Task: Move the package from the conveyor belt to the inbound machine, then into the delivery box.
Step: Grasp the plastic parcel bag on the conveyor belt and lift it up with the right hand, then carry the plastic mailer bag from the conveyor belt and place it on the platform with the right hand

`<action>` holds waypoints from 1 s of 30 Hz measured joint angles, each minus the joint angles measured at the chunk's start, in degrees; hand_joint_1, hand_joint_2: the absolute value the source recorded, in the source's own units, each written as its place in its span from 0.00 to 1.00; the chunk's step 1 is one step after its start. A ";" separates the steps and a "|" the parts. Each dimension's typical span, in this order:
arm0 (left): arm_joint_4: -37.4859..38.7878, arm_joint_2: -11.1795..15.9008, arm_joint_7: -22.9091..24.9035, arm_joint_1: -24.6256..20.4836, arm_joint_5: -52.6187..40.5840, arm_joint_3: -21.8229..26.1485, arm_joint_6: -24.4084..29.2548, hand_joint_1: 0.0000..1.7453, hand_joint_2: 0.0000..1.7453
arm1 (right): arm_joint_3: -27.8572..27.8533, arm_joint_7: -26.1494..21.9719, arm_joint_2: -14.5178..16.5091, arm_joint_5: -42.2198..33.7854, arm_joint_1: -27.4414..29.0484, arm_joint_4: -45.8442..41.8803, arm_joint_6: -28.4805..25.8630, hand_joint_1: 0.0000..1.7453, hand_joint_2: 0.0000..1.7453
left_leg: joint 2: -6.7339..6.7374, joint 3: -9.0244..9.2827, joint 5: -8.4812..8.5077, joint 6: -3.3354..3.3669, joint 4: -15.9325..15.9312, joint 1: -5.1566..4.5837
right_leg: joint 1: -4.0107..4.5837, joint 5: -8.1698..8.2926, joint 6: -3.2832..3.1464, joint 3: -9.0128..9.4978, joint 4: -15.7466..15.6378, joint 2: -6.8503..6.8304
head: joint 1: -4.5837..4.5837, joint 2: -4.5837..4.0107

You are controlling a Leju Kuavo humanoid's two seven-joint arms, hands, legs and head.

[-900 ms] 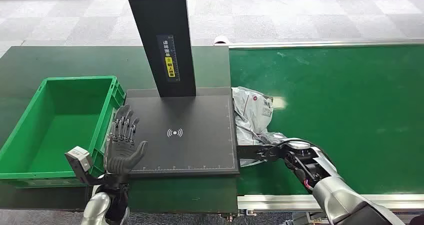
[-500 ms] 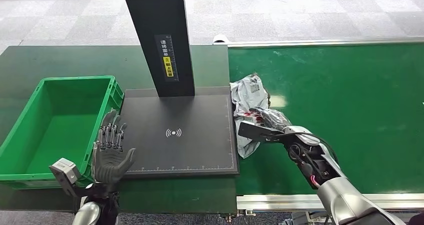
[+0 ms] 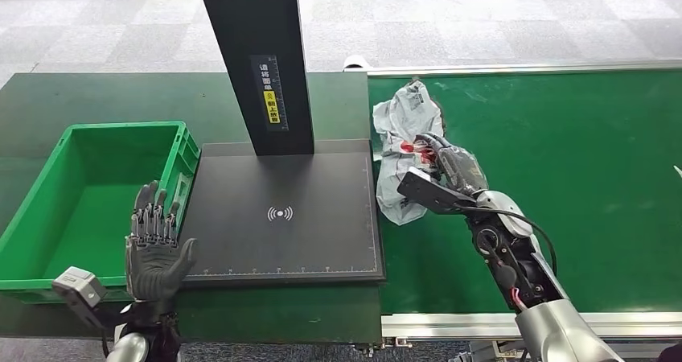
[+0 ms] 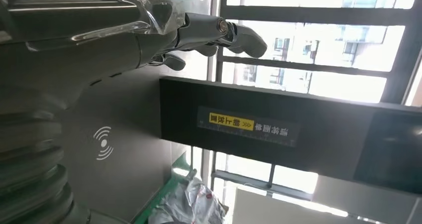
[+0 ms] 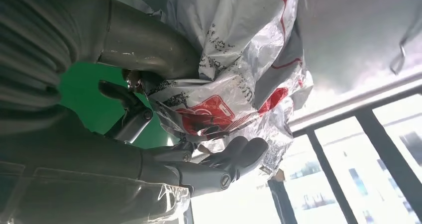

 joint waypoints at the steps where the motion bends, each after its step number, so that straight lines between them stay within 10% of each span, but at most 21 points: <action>1: -0.26 -0.09 -0.10 0.07 0.03 0.15 0.19 0.00 1.00 | -0.59 -0.22 0.12 -0.14 0.29 -0.84 -0.43 1.00 1.00 | 0.00 -0.01 0.00 0.00 0.00 0.00 | 0.00 0.00 0.00 -0.01 0.00 0.00 | 0.00 0.00; 11: -2.05 -0.77 -2.09 0.52 1.94 1.25 3.27 0.00 1.00 | -5.53 -4.64 1.80 -3.06 5.88 -13.64 -6.34 1.00 1.00 | -0.01 -0.03 0.00 0.00 0.00 0.00 | 0.00 -0.01 0.00 -0.01 0.00 -0.03 | 0.01 0.00; 30: -2.64 -1.02 -3.00 -0.16 2.52 1.53 5.38 0.00 1.00 | 2.51 -8.23 5.61 0.70 8.01 -16.20 1.53 1.00 1.00 | 0.03 -0.04 -0.01 -0.03 -0.03 0.02 | 0.03 -0.02 -0.01 -0.03 0.00 -0.02 | -0.02 0.00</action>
